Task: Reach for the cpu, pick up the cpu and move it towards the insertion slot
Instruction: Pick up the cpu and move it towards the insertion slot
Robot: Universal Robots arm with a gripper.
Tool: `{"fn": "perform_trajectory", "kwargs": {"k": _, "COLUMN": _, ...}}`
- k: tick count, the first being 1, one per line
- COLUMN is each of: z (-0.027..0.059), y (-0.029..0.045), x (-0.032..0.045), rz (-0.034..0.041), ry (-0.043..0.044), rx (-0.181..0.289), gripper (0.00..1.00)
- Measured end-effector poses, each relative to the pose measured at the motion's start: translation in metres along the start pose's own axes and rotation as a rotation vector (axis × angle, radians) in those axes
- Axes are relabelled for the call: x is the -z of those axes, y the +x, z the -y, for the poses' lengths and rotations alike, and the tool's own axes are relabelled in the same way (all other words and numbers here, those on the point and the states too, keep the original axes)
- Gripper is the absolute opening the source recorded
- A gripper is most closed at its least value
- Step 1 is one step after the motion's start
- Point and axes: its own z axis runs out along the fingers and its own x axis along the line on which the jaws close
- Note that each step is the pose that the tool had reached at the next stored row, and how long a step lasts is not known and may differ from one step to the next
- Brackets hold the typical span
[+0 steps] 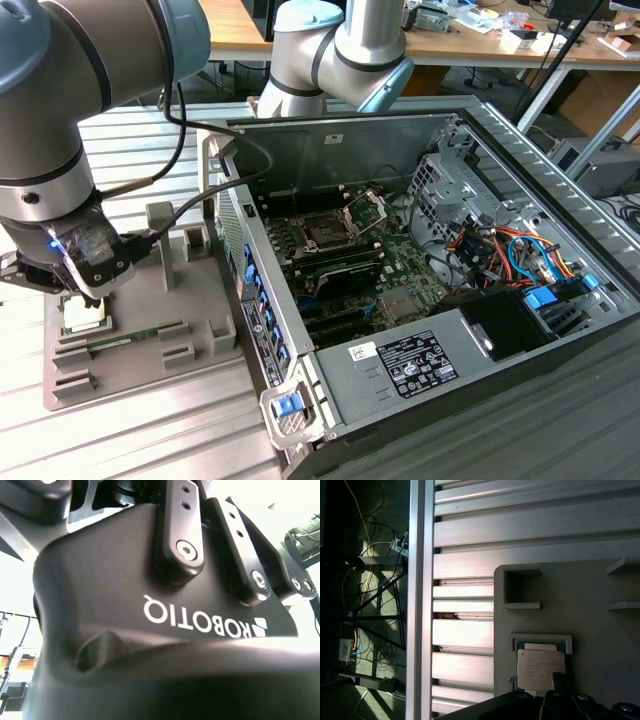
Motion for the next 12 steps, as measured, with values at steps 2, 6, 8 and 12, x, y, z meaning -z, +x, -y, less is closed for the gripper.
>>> {"fn": "perform_trajectory", "kwargs": {"k": 2, "z": -0.0001, "y": 0.001, "x": -0.0001, "rz": 0.0, "ry": 0.0001, "rx": 0.0, "gripper": 0.11}}
{"fn": "perform_trajectory", "kwargs": {"k": 6, "z": 0.0, "y": 0.003, "x": -0.0004, "rz": 0.0, "ry": 0.0001, "rx": 0.0, "gripper": 0.11}}
{"fn": "perform_trajectory", "kwargs": {"k": 8, "z": -0.0001, "y": 0.0036, "x": -0.0006, "rz": 0.0, "ry": 0.0, "rx": 0.0, "gripper": 0.11}}
{"fn": "perform_trajectory", "kwargs": {"k": 12, "z": 0.0, "y": 0.0045, "x": -0.0014, "rz": 0.0, "ry": 0.0001, "rx": 0.0, "gripper": 0.11}}
